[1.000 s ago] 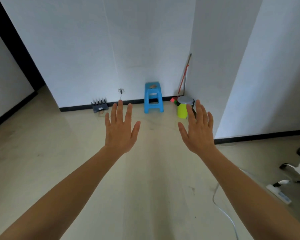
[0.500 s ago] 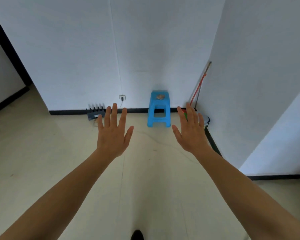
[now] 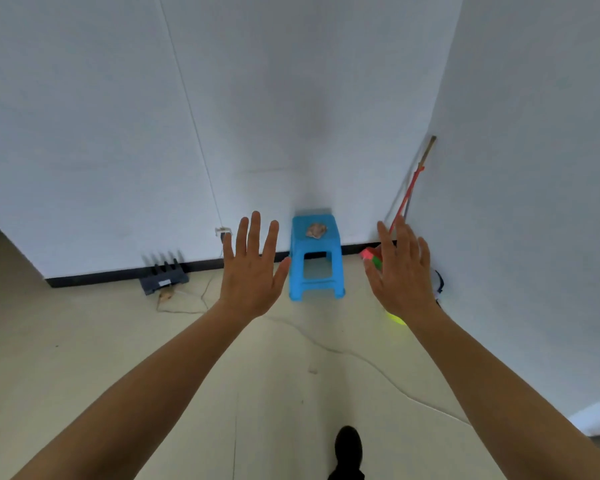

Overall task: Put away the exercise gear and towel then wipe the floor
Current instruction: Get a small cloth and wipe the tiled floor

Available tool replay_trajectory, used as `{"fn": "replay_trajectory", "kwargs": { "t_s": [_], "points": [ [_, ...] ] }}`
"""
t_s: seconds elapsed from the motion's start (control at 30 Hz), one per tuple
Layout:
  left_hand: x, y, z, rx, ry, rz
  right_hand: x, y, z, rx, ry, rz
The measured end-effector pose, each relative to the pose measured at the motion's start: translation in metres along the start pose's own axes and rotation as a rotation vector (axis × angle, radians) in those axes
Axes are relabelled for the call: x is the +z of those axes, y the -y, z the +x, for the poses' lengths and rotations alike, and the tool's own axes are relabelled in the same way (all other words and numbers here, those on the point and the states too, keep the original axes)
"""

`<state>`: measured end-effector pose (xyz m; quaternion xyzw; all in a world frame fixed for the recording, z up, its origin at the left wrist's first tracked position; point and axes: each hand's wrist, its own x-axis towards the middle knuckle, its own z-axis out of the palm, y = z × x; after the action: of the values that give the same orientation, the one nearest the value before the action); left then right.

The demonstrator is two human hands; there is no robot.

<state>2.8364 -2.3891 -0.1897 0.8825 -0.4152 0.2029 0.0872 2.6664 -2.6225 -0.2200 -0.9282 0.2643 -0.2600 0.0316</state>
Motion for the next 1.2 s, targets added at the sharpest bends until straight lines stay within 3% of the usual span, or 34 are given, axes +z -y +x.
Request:
{"fn": "replay_trajectory", "kwargs": {
  "t_s": [0.23,0.53,0.83,1.0,1.2],
  "points": [
    [0.117,0.011,0.190,-0.034,0.136,0.027,0.115,-0.066,0.189,0.002,0.092,0.053],
    [0.239,0.072,0.370,-0.035,0.231,0.020,0.240,-0.090,0.394,-0.039,0.276,0.006],
    [0.428,0.169,0.559,-0.006,0.418,-0.020,0.409,-0.108,0.554,0.142,0.362,-0.053],
    [0.516,0.193,0.632,0.025,0.577,-0.056,0.487,-0.115,0.607,0.305,0.459,-0.013],
    [0.637,0.188,0.640,-0.016,0.742,-0.128,0.612,-0.136,0.586,0.523,0.627,0.105]
  ]
}}
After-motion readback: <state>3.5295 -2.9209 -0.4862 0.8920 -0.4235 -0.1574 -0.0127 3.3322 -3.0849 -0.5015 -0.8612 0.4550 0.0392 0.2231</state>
